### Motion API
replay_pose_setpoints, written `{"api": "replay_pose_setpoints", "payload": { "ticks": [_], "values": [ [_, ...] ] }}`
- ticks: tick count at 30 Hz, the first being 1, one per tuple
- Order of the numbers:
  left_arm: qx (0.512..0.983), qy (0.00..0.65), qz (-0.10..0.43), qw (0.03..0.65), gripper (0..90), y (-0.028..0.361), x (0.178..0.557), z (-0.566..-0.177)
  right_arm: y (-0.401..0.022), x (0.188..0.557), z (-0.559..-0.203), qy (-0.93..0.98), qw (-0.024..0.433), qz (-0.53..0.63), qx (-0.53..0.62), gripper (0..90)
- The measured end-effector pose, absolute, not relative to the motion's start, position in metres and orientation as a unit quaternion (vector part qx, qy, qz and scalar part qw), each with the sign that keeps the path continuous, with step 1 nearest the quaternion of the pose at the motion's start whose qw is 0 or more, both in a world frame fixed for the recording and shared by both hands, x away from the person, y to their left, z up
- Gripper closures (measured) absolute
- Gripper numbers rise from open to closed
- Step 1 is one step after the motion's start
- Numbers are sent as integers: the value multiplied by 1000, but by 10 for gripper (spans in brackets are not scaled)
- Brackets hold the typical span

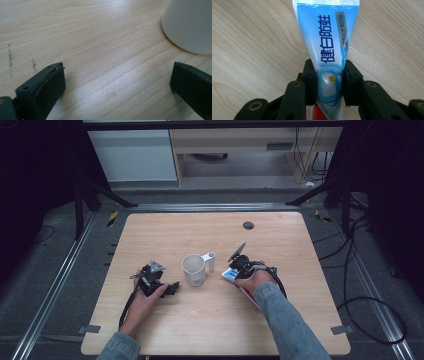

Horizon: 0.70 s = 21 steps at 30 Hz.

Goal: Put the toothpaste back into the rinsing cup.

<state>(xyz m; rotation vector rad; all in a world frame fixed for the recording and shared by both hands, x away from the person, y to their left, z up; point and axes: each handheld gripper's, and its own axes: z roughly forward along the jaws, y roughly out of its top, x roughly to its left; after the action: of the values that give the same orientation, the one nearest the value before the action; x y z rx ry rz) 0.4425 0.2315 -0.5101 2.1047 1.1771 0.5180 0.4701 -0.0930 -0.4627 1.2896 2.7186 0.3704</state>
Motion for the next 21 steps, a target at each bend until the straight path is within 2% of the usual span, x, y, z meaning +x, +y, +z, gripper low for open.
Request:
{"api": "replay_pose_setpoints", "payload": {
  "ticks": [12, 21],
  "values": [
    [809, 445, 197, 330, 0, 229, 444, -510, -99, 465, -458, 896, 66, 149, 412, 728],
    [810, 443, 195, 330, 0, 229, 443, -510, -107, 460, -439, 882, 73, 205, 417, 734]
  ]
}}
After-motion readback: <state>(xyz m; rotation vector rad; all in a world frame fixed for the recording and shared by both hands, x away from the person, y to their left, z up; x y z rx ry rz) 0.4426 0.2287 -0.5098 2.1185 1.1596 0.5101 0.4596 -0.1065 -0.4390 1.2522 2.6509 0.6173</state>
